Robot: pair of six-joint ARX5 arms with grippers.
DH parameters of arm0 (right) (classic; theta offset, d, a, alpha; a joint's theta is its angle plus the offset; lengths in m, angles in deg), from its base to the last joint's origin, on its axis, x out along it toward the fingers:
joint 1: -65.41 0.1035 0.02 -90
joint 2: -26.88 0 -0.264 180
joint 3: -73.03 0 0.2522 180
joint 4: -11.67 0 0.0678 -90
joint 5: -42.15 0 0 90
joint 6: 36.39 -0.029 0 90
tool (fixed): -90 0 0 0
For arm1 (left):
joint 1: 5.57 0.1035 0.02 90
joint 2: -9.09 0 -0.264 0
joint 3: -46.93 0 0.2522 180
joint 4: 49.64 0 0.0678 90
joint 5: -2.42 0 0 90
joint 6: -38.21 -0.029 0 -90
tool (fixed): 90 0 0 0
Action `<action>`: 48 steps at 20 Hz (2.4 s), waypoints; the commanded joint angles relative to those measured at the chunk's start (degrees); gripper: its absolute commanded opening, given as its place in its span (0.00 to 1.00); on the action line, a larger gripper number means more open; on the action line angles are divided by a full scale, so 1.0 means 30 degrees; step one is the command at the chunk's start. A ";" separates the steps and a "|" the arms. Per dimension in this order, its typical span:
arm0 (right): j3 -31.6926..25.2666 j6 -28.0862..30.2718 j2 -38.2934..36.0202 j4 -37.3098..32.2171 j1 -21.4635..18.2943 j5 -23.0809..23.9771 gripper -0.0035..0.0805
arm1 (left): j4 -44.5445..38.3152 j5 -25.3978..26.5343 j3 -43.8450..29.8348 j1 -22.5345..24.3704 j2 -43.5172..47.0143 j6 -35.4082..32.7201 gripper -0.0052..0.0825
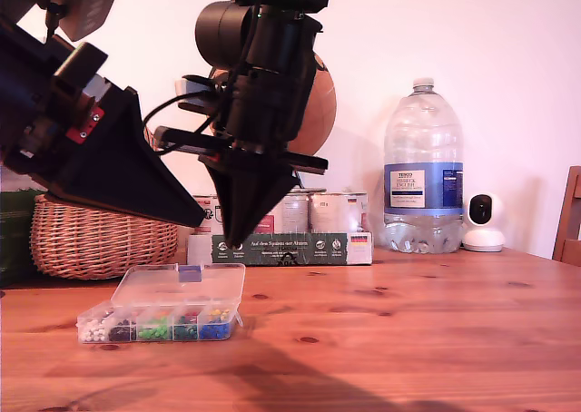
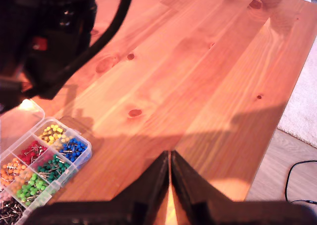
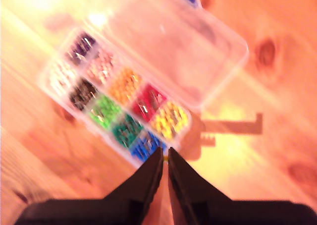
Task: Sort the loose pins on the table into their correct compartments
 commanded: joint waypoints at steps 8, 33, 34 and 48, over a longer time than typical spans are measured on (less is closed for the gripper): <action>-0.0153 0.0430 0.1056 -0.0707 0.0160 0.0000 0.03 | -0.0175 -0.0036 -0.0372 -0.0022 -0.0204 -0.0022 0.03; -0.0153 0.0495 0.1865 -0.0605 0.0182 -0.0517 0.06 | -0.0168 -0.0036 -0.0372 -0.0022 -0.0204 -0.0015 0.03; -0.0153 0.0495 0.1865 -0.0641 0.0182 -0.0510 0.07 | -0.0168 -0.0036 -0.0372 -0.0022 -0.0204 -0.0015 0.03; -0.0153 0.0991 0.1865 -0.1013 0.0182 -0.0182 0.08 | -0.0168 -0.0036 -0.0372 -0.0022 -0.0204 -0.0015 0.03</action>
